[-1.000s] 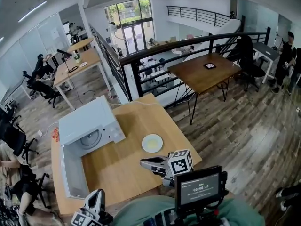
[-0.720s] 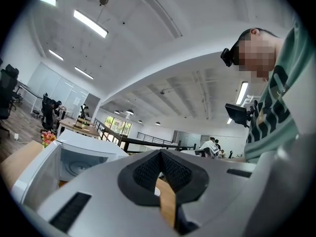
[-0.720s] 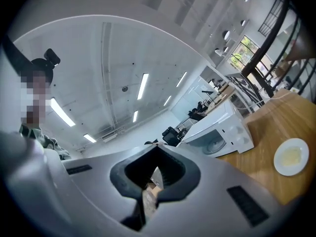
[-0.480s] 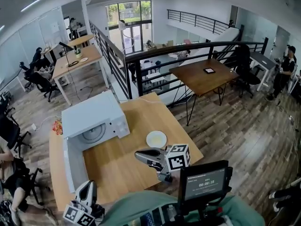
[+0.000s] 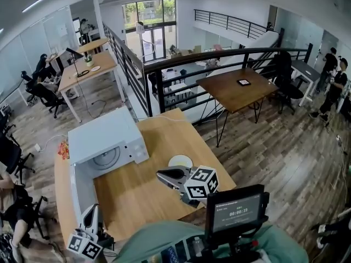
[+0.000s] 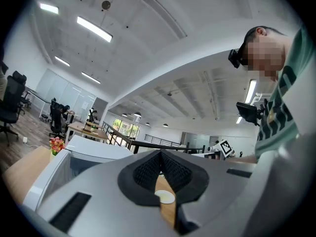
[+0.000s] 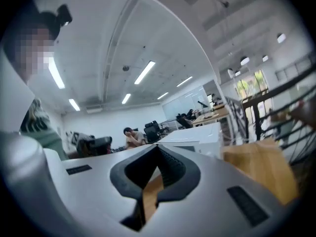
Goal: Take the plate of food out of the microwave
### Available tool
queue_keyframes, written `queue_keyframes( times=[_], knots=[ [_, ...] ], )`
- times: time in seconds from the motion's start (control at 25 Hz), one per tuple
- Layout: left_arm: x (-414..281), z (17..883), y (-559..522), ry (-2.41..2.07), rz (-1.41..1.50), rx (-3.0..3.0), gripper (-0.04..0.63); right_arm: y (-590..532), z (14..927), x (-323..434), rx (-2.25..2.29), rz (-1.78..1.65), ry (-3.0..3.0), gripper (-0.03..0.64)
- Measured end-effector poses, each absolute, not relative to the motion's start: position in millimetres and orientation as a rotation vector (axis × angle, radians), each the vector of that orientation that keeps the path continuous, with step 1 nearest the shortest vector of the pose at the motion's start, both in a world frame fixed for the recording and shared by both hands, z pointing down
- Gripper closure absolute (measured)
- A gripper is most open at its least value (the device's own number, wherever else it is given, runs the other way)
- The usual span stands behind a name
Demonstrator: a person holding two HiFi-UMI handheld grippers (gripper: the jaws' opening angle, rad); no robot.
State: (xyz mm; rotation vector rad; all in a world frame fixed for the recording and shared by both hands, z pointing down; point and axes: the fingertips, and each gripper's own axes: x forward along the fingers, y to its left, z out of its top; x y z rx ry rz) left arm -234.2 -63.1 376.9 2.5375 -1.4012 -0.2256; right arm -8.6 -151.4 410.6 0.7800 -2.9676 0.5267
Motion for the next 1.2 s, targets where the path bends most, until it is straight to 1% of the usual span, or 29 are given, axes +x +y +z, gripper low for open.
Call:
queue_keyframes(
  times=[0.12,0.16,0.24,0.48,1.2],
  knots=[
    [-239,377,-74,-1.439,-0.233,2.482,0.604,-169,417,5,0.968,0.032,-2.808,0.611],
    [-239,378,-75,-1.452,-0.228,2.469,0.603,-171,417,9,0.994,-0.067,-2.769,0.611],
    [-240,380,-77,-1.472,-0.216,2.454,0.603,-171,416,13,1.010,-0.153,-2.755,0.611],
    [-253,385,-79,-1.500,-0.216,2.420,0.603,-174,413,8,0.999,-0.120,-2.785,0.611],
    [-245,395,-82,-1.467,-0.201,2.426,0.604,-171,416,5,0.985,-0.110,-2.792,0.611]
  ],
)
